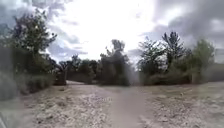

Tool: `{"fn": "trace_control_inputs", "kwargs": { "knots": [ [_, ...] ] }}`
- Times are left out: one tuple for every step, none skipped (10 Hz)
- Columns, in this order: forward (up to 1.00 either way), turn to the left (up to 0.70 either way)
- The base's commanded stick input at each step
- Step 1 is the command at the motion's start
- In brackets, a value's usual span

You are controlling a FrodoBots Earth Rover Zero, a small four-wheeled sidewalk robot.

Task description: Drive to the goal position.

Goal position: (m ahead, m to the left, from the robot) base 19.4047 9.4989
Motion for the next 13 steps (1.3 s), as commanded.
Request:
{"fn": "trace_control_inputs", "kwargs": {
  "knots": [
    [0.69, 0.01],
    [0.69, 0.01],
    [0.69, 0.01],
    [0.69, 0.01],
    [0.69, 0.01],
    [0.69, 0.01],
    [0.69, 0.01],
    [0.69, 0.01],
    [0.69, 0.01],
    [0.69, 0.01],
    [0.69, 0.01],
    [0.69, 0.01],
    [0.69, 0.02]
  ]
}}
